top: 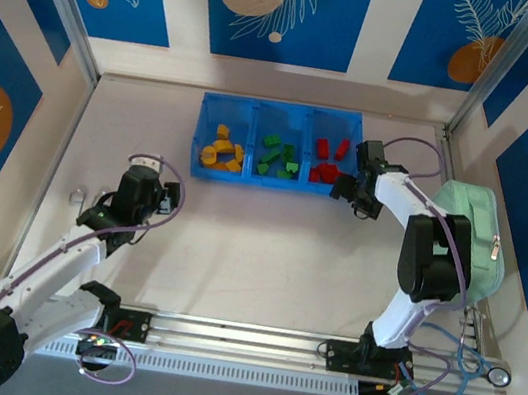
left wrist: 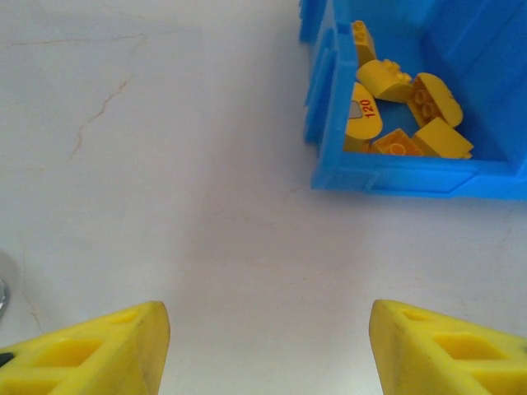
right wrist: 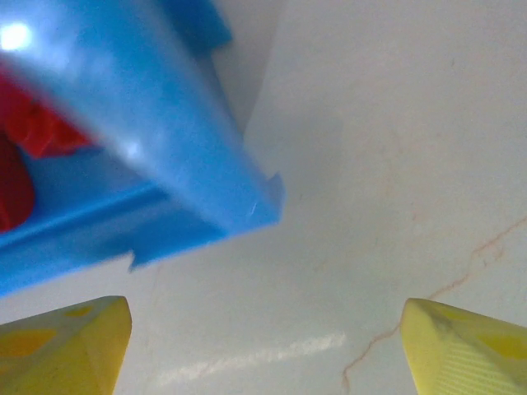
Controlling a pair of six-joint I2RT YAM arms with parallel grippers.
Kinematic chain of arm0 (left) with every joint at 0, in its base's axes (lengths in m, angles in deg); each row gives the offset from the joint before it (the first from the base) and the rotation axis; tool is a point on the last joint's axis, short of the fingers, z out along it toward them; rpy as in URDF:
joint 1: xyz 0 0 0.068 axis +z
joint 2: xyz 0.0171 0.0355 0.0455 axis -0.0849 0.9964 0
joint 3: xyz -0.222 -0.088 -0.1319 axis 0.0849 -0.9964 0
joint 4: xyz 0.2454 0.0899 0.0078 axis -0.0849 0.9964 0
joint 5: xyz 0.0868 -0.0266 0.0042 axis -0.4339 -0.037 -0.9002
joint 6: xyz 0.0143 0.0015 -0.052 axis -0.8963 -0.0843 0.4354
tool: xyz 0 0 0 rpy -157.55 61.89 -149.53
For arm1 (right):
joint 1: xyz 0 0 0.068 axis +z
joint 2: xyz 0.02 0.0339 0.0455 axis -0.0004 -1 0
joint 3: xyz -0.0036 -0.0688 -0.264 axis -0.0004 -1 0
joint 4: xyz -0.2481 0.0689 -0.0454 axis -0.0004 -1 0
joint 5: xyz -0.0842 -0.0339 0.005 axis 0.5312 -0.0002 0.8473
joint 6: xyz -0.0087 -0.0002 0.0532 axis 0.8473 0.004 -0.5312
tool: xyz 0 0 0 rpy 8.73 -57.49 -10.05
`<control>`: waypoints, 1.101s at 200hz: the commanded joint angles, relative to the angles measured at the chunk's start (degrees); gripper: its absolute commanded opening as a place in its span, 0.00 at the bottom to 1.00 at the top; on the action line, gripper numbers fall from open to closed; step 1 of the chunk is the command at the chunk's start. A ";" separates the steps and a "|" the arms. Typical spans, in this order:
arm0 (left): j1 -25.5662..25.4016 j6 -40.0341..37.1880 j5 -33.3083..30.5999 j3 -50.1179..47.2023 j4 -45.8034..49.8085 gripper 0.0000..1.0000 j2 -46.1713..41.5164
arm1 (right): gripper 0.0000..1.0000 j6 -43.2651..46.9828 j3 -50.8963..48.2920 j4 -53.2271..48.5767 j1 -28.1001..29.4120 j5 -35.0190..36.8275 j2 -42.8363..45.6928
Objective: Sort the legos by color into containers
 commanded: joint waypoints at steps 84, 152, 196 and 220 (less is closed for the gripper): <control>-4.68 -4.07 -23.02 -1.16 -0.39 0.78 -3.70 | 0.84 12.61 -25.04 19.79 1.45 -8.17 44.98; -19.93 -24.75 -48.87 -11.58 -23.46 0.84 -1.63 | 0.99 15.05 -42.98 20.81 1.57 7.34 65.84; -20.17 -23.51 -51.94 -15.77 -22.96 0.85 -4.31 | 0.99 14.02 -48.22 20.07 1.70 12.26 71.03; -20.21 -21.28 -51.57 -20.37 -24.70 0.85 -5.70 | 0.99 13.49 -49.25 18.97 1.88 14.15 71.04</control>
